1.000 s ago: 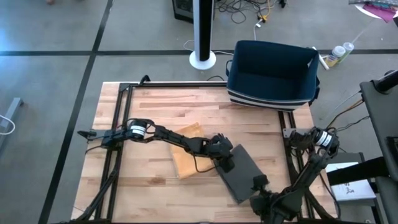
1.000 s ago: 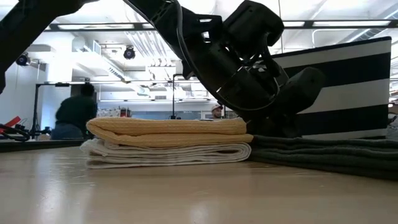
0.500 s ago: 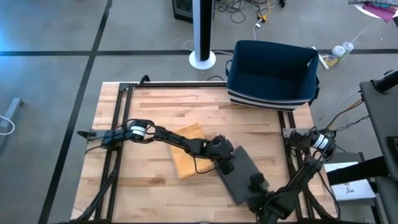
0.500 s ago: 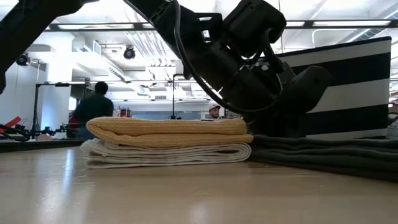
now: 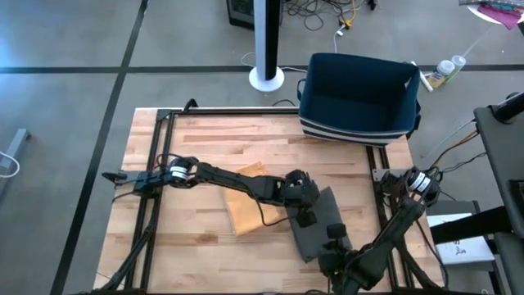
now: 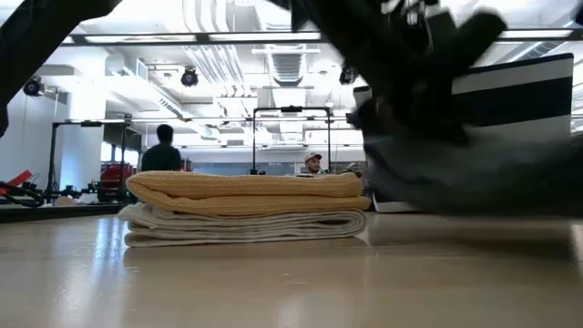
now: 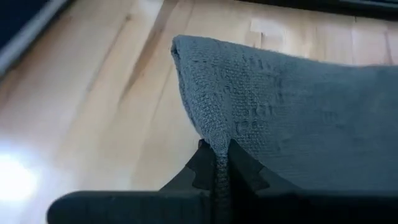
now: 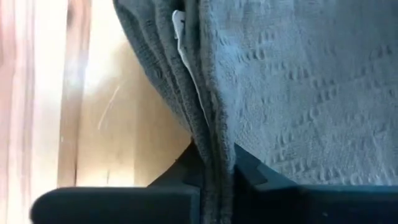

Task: Fold towel
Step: Stack the black towel on the yellow towel

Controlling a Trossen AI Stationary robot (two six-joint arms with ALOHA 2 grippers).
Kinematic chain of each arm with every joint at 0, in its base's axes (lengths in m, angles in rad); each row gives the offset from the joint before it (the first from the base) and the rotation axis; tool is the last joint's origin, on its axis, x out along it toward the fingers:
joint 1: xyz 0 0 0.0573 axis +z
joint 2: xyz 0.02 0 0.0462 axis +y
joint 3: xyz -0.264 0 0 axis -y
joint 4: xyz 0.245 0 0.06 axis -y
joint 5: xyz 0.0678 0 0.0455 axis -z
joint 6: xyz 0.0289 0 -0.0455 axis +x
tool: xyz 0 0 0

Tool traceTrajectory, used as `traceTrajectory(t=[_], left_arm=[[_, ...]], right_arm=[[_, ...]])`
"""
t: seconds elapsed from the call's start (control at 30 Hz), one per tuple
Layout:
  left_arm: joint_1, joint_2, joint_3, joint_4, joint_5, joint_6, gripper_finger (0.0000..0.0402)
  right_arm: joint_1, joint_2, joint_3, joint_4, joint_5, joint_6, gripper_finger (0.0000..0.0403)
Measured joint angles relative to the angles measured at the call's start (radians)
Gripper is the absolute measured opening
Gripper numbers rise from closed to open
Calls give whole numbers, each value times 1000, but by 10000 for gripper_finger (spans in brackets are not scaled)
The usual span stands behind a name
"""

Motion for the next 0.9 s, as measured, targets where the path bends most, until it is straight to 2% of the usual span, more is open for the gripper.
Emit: traceTrajectory(t=[0.17,0.27,0.37,0.47,0.6,0.77,0.9], left_arm=[[-1,-2,132,-181,-14,42,7],[-9,-38,132,-213,-44,66,7],[-14,-100,75,-271,-96,67,7],[-16,-176,-32,-271,-112,62,7],[-17,-322,-229,-244,-208,20,7],[-15,-548,-509,-132,-261,0,7],[7,-694,-708,-71,-279,-43,7]], right_arm=[[-48,-5,107,-59,5,-91,12],[-90,-5,140,-63,19,-150,12],[-127,-5,159,-64,27,-195,12],[-170,-5,170,-55,41,-274,13],[-252,-5,172,-12,55,-384,13],[-349,-5,172,154,71,-577,13],[-441,-5,171,311,42,-710,13]])
